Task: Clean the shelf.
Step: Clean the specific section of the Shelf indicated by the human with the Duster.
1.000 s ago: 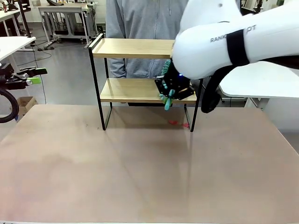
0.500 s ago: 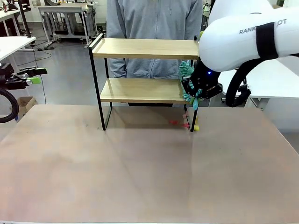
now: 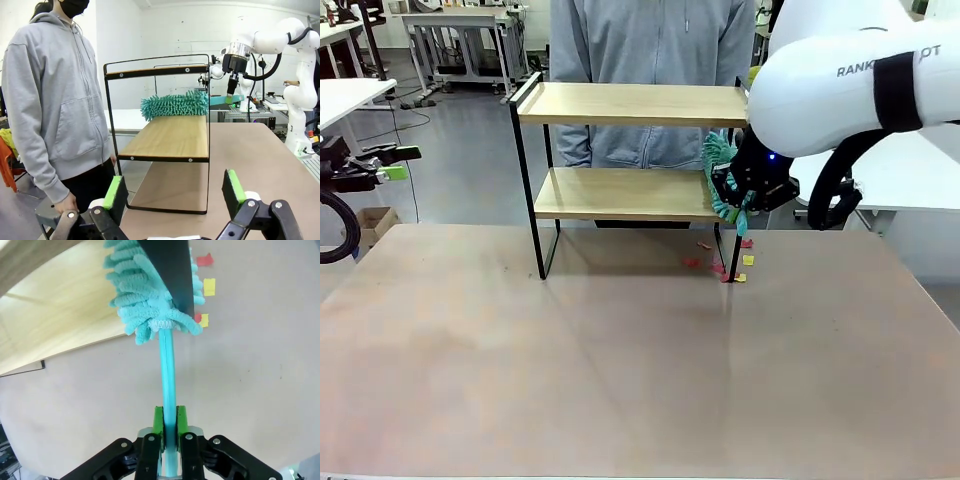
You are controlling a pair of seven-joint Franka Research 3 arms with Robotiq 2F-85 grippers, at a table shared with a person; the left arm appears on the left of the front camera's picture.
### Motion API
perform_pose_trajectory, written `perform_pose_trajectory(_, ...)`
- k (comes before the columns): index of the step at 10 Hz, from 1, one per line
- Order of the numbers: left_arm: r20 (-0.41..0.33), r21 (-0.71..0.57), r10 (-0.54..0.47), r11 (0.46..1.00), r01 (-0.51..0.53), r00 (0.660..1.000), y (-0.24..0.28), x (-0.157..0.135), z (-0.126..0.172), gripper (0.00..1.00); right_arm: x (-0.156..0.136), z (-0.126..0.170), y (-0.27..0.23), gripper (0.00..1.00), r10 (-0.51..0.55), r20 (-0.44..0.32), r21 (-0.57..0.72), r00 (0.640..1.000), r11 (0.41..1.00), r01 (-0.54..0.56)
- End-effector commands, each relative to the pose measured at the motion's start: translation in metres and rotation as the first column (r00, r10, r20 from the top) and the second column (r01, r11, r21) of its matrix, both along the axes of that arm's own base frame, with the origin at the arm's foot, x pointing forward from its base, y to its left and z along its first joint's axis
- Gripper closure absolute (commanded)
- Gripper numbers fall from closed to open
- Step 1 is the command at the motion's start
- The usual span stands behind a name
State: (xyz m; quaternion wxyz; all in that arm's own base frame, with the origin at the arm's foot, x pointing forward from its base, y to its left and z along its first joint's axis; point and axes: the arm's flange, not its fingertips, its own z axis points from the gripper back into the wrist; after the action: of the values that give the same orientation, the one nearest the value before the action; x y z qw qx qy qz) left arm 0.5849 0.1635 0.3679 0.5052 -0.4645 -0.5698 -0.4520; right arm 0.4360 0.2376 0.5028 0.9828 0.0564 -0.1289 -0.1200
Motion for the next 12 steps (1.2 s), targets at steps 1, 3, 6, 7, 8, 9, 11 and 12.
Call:
perform_pose_trajectory(1,0.015,0.005,0.004,1.0,-0.004,1.0,-0.001,-0.001,0.003,0.0,-0.007,0.014,0.0,0.87,0.083,0.048,0.064,0.995,0.994,-0.086)
perform_pose_trajectory(3,0.015,0.005,0.004,1.0,-0.004,1.0,-0.001,-0.001,0.003,0.0,-0.024,0.036,-0.011,0.87,0.275,0.096,0.162,0.957,0.944,-0.287)
perform_pose_trajectory(6,0.015,0.005,0.004,1.0,-0.004,1.0,-0.001,-0.001,0.003,0.0,-0.037,0.045,-0.031,0.87,0.563,0.108,0.246,0.819,0.783,-0.571)
perform_pose_trajectory(7,0.015,0.005,0.004,1.0,-0.004,1.0,-0.001,-0.001,0.003,0.0,-0.043,0.045,-0.037,0.87,0.662,0.114,0.265,0.741,0.698,-0.665)
perform_pose_trajectory(8,0.015,0.005,0.004,1.0,-0.004,1.0,-0.001,-0.001,0.003,0.0,-0.05,0.045,-0.046,0.87,0.746,0.109,0.291,0.656,0.607,-0.739)
perform_pose_trajectory(9,0.015,0.005,0.004,1.0,-0.004,1.0,-0.001,-0.001,0.003,0.0,-0.057,0.045,-0.053,0.87,0.8,0.101,0.305,0.592,0.541,-0.784)
perform_pose_trajectory(11,0.015,0.005,0.004,1.0,-0.004,1.0,-0.001,-0.001,0.003,0.0,-0.078,0.049,-0.08,0.87,0.88,0.042,0.307,0.473,0.439,-0.844)
perform_pose_trajectory(12,0.015,0.005,0.004,1.0,-0.004,1.0,-0.001,-0.001,0.003,0.0,-0.088,0.049,-0.095,0.87,0.897,0.001,0.293,0.442,0.422,-0.858)
